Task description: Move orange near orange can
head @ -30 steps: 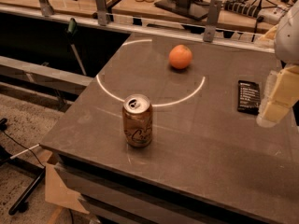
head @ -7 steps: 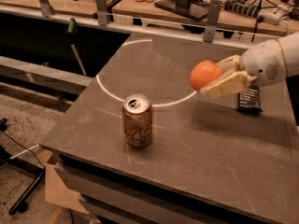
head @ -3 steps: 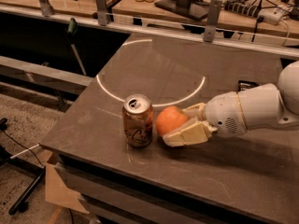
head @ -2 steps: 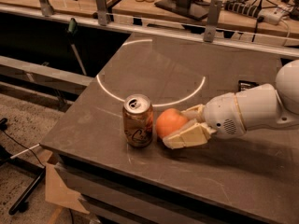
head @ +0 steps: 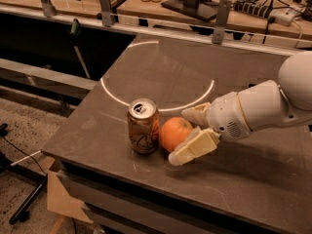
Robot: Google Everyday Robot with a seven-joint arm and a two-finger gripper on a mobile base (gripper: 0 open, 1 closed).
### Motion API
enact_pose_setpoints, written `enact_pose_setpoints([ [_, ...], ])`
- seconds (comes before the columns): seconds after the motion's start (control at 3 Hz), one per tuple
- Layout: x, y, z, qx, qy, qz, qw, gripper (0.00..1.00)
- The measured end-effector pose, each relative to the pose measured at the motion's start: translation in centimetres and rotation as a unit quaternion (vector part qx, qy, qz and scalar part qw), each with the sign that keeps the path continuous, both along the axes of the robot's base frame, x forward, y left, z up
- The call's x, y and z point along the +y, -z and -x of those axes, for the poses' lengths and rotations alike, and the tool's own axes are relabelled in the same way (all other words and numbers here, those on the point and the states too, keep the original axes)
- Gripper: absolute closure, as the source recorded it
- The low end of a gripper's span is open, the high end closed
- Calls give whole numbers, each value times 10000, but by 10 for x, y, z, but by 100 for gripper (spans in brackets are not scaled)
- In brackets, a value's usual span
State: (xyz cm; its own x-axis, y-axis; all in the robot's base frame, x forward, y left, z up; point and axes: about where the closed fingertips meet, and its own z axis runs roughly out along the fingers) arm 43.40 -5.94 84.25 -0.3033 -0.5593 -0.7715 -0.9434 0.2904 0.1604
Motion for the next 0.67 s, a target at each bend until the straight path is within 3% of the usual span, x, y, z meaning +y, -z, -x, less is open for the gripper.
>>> enact_pose_setpoints([
  [0.33, -11, -7, -3, -207, 128, 239, 9994, 0],
  [0.67, -37, -22, -8, -486, 421, 606, 9961, 0],
])
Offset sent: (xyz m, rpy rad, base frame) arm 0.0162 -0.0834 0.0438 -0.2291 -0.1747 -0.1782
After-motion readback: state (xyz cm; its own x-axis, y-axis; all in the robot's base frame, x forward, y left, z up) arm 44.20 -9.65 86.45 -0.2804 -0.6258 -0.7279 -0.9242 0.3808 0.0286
